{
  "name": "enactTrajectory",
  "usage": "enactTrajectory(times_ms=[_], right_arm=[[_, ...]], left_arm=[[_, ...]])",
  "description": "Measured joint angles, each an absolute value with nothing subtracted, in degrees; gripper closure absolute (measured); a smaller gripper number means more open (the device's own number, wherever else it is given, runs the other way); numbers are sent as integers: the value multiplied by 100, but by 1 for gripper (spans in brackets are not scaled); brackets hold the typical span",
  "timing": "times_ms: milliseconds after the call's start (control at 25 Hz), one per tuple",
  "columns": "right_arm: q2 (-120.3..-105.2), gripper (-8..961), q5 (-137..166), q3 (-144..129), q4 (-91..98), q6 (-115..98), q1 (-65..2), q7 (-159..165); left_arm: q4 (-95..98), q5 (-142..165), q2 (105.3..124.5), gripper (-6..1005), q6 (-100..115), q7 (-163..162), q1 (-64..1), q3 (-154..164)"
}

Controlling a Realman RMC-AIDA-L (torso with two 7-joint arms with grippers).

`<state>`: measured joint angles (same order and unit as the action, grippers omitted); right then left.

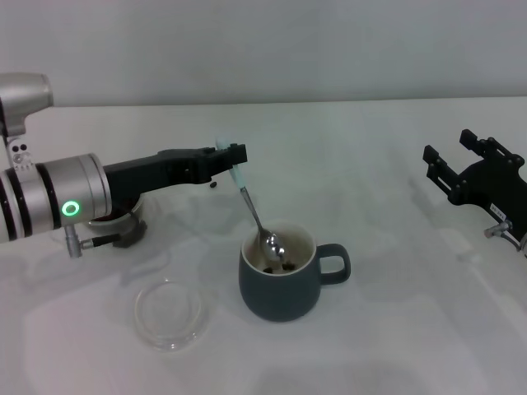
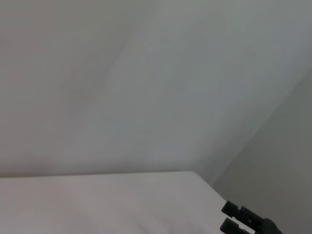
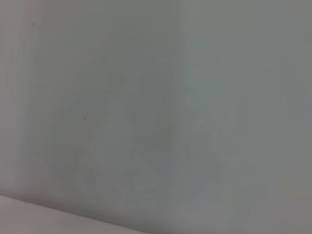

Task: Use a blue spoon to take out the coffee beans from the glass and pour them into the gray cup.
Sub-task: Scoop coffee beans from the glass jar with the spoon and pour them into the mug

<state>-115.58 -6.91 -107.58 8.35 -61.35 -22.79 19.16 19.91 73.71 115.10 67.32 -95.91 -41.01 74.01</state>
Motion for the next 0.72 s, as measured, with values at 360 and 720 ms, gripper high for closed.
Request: enactTrajectory(times_ms=[360, 720], right_arm=[[-11551, 289, -695, -10743, 830, -6093, -2302, 1902], [-11548, 289, -694, -10754, 834, -6077, -2287, 1884]], left_arm=[[2451, 7318, 11514, 866, 6981, -9604, -3869, 7347], [2615, 6658, 11394, 865, 7709, -9698, -3394, 7337]])
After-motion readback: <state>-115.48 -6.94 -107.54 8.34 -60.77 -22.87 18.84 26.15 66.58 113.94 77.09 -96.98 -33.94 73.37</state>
